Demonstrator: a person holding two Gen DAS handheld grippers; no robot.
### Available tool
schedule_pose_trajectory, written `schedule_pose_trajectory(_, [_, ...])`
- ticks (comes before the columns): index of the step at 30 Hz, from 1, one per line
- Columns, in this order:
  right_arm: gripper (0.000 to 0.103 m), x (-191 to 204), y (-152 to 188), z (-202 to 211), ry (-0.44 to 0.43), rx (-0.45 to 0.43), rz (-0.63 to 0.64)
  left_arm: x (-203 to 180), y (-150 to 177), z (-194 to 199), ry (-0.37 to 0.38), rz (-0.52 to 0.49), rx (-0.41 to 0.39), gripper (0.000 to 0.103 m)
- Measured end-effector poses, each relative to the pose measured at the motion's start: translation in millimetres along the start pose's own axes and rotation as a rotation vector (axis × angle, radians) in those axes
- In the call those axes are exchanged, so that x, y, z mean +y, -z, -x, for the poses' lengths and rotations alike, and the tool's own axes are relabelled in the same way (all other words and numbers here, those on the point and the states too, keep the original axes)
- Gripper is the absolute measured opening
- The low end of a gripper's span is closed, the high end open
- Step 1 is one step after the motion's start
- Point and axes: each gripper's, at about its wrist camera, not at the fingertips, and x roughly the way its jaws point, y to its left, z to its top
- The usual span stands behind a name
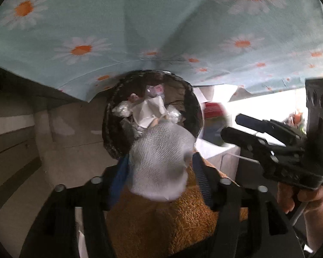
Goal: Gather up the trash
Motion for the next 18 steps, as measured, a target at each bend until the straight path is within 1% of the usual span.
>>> schedule_pose_trajectory(5, [0.063, 2, 0, 8, 0.005, -0.019, -0.014, 2, 1, 7, 0.009, 0.003, -0.011, 0.059])
schedule_pose_trajectory(12, [0.063, 14, 2, 25, 0.026, -0.05, 0.004, 3, 7, 19, 0.02, -0.012, -0.019, 0.059])
schedule_pose_trajectory(18, [0.063, 29, 8, 57, 0.045, -0.117, 0.023, -8, 15, 41, 0.001, -0.077, -0.064, 0.059])
